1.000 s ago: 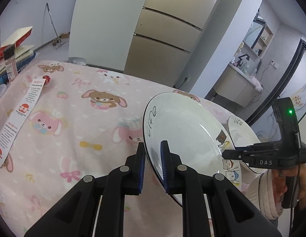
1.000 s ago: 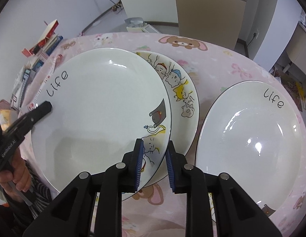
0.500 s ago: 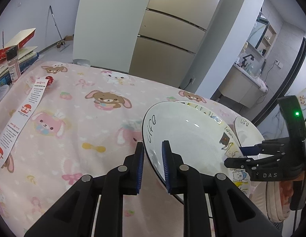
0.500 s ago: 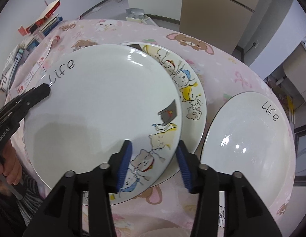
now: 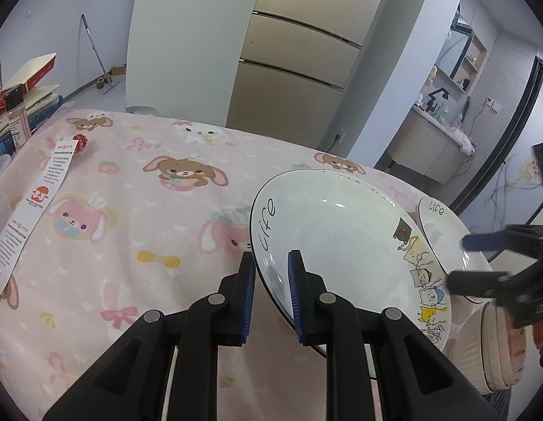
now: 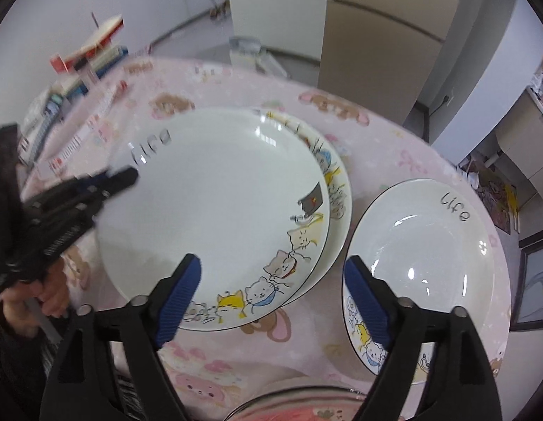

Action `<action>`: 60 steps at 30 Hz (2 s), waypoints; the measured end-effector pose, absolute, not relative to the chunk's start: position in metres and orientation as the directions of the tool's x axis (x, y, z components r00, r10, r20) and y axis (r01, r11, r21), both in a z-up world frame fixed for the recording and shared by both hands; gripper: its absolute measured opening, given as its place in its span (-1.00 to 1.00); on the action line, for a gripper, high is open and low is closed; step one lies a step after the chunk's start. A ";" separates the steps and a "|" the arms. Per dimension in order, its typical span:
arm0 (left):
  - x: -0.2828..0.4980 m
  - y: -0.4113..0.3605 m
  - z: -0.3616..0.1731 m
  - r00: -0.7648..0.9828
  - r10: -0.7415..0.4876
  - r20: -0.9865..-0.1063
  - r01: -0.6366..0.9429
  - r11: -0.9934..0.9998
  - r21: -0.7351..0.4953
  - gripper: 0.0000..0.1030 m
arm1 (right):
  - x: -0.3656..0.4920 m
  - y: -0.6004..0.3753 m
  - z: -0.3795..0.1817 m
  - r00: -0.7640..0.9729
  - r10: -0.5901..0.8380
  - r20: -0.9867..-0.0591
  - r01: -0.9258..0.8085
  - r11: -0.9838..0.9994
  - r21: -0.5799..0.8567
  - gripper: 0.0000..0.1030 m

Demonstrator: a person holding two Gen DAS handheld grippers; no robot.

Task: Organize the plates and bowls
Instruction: 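Lower the 'Life' plate onto the cartoon-rim plate and open both tools, then move both tools to the second white 'Life' plate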

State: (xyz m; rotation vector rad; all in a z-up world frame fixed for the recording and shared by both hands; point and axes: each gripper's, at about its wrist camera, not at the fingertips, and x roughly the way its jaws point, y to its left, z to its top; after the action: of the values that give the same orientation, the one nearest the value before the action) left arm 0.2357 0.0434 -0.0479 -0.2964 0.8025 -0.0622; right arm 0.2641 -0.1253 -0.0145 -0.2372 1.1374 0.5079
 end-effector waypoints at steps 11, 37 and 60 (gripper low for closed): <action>0.239 0.023 -0.056 0.665 -0.166 -0.728 0.005 0.976 -0.217 -0.50 | 0.200 -0.156 0.041 0.517 0.642 -0.566 -0.492 0.764 0.417 0.99; 0.217 -0.002 -0.030 0.789 -0.048 -0.613 0.021 0.998 -0.051 1.00 | 0.175 -0.173 0.024 0.744 0.521 -0.419 -0.447 0.854 0.267 1.00; 0.192 -0.001 -0.006 0.878 -0.052 -0.475 0.034 0.998 -0.048 1.00 | 0.157 -0.159 0.031 0.783 0.501 -0.368 -0.470 0.865 0.178 1.00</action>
State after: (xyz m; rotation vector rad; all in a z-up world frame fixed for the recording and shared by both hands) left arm 0.1924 -0.0008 -0.0057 -0.0385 0.4968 -0.0448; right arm 0.1571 -0.1586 0.0307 0.0780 0.4192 0.5244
